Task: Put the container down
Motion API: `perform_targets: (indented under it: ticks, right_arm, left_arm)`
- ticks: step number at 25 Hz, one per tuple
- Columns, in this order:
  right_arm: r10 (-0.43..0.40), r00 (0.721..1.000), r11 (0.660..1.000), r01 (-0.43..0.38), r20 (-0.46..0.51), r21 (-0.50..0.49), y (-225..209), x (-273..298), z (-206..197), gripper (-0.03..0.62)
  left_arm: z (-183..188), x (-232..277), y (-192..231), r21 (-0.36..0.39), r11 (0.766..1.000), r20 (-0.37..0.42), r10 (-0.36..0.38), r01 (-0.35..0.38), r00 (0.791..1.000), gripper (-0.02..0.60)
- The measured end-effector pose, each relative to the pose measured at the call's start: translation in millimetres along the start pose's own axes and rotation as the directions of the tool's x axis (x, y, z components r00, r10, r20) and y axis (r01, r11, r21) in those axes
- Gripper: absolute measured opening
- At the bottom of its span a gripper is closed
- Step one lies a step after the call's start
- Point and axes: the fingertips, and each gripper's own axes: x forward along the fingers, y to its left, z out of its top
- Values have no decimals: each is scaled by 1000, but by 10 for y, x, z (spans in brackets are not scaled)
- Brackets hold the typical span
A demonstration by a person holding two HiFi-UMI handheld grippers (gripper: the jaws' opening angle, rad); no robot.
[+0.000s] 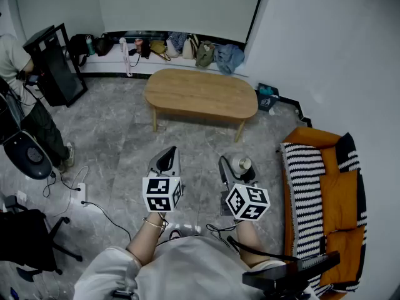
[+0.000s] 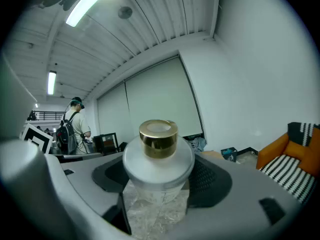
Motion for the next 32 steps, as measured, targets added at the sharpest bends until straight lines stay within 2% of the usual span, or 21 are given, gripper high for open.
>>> perform_targets:
  ticks: [8, 14, 21, 32]
  right_arm:
    - [0, 1000, 1000, 0, -11, -31, 21, -9, -7, 333]
    - [6, 1000, 1000, -6, -5, 2, 91, 44, -12, 333]
    - [-19, 1000, 999, 18, -11, -38, 257, 137, -46, 333]
    - [-78, 996, 997, 78, -36, -16, 174, 335, -143, 333]
  left_arm:
    - [-31, 14, -59, 3, 1000, -6, -19, 19, 1000, 8]
    - [-28, 29, 46, -3, 1000, -8, -24, 24, 1000, 8]
    - [-46, 40, 249, 2, 999, -18, -53, 53, 998, 8]
    - [-144, 249, 415, 17, 996, -65, -84, 85, 994, 8]
